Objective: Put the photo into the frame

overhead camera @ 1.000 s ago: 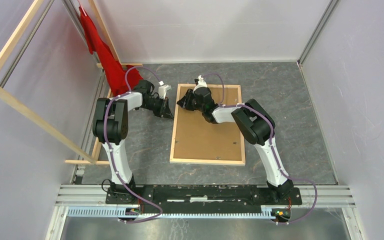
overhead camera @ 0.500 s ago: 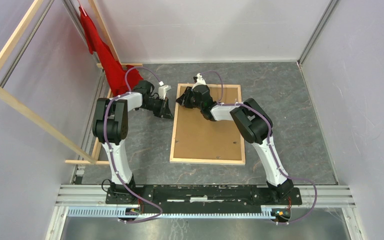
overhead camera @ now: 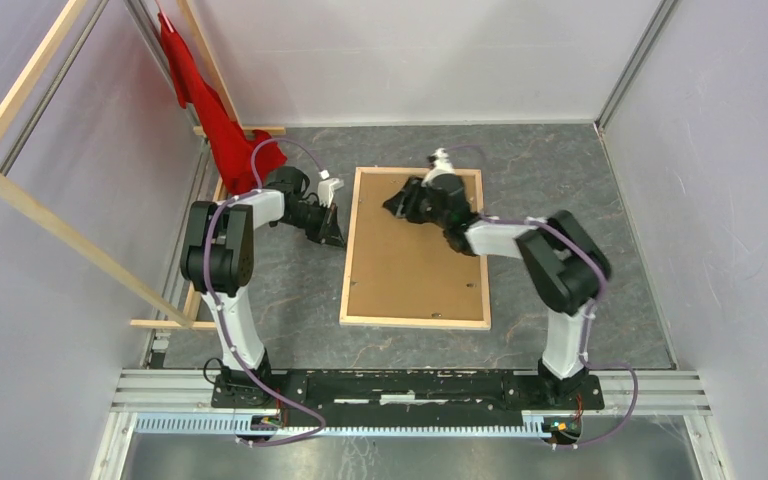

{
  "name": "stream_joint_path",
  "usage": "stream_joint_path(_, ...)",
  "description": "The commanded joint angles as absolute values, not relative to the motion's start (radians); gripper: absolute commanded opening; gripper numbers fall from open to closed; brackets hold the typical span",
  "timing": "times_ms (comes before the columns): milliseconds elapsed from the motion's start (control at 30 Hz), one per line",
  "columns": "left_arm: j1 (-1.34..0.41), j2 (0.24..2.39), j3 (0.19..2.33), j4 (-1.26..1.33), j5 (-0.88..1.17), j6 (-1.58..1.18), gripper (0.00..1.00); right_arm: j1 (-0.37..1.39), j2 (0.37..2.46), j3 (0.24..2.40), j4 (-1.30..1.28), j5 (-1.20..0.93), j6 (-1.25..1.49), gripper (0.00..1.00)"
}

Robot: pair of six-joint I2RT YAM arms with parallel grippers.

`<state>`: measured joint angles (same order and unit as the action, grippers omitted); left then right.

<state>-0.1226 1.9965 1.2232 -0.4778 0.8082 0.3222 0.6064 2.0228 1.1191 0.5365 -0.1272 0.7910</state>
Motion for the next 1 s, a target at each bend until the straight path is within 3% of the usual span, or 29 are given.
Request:
stream_joint_path(0,-0.134,1.918,1.170,-0.503,0.757,0.410,0.15,0.460,1.769,0.938,0.553,-0.067,0.723,0.57)
stream_joint_path(167,-0.163,1.857,1.090,-0.508,0.697,0.466,0.15,0.304,1.616,0.806,0.449,0.062,0.654,0.62)
stream_joint_path(367,-0.247,1.787,0.998,-0.508,0.595,0.537,0.15,0.175,1.643,0.767,0.424,0.112,0.671,0.64)
stream_joint_path(767,-0.406,1.723,0.942,-0.516,0.515,0.557,0.15,0.172,2.016,1.084,0.451,-0.242,0.801,0.66)
stream_joint_path(967,-0.563,1.768,0.984,-0.517,0.516,0.512,0.16,0.317,2.221,1.389,0.378,-0.426,0.804,0.65)
